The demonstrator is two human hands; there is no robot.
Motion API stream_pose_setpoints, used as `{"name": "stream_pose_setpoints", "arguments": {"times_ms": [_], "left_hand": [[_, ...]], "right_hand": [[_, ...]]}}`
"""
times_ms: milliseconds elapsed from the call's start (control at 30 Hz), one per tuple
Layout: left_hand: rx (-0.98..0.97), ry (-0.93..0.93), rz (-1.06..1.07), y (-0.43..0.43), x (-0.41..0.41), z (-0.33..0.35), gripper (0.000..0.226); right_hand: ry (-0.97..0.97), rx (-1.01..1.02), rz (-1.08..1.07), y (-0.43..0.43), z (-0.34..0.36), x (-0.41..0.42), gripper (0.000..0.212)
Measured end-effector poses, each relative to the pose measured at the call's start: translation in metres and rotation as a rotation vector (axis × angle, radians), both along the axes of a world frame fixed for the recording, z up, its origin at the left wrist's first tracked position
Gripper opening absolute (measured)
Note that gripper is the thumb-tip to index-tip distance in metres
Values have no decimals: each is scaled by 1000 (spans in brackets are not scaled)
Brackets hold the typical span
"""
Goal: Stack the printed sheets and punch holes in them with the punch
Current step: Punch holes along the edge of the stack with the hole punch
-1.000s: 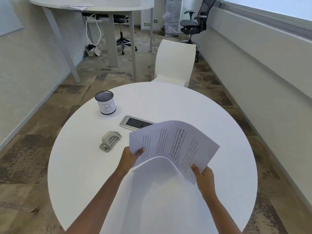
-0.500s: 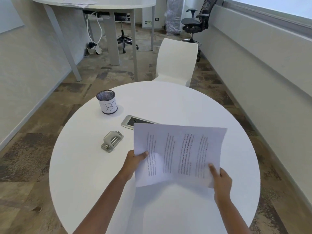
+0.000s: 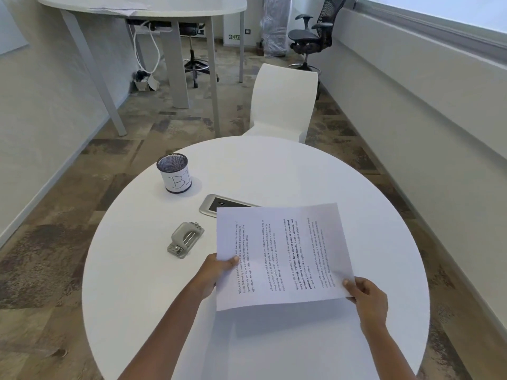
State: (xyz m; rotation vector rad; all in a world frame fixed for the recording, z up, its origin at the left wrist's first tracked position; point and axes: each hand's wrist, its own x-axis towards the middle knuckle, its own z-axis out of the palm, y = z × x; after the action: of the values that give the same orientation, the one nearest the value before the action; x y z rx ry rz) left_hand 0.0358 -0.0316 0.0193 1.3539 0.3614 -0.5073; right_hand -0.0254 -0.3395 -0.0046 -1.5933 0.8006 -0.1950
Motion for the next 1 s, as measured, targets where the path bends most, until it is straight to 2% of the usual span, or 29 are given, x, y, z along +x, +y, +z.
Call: {"name": "stream_pose_setpoints", "arguments": {"times_ms": [133, 233, 300, 400, 567, 700, 833, 900, 1000], "left_hand": [[-32, 13, 59, 0, 3, -2, 33], [-45, 22, 114, -3, 2, -7, 34], [-60, 48, 150, -8, -1, -13, 34], [-111, 90, 198, -22, -12, -21, 34], [-208, 145, 210, -39, -27, -32, 25], [-208, 205, 205, -26, -21, -38, 26], [-149, 192, 242, 8, 1, -39, 33], [-138, 175, 182, 26, 13, -37, 31], [-54, 135, -45, 42, 26, -33, 33]], "right_hand": [[-101, 201, -208, 16, 1, 4, 28], [-114, 412, -251, 36, 6, 6, 42], [-77, 479, -272, 52, 6, 10, 53], [-53, 569, -273, 80, 12, 12, 43], [17, 551, -93, 120, 3, 5, 39], [80, 279, -83, 122, -7, 3, 36], [125, 152, 12, 104, -4, -2, 32], [157, 139, 130, 95, 0, -7, 32], [200, 125, 260, 89, 4, -11, 32]]}}
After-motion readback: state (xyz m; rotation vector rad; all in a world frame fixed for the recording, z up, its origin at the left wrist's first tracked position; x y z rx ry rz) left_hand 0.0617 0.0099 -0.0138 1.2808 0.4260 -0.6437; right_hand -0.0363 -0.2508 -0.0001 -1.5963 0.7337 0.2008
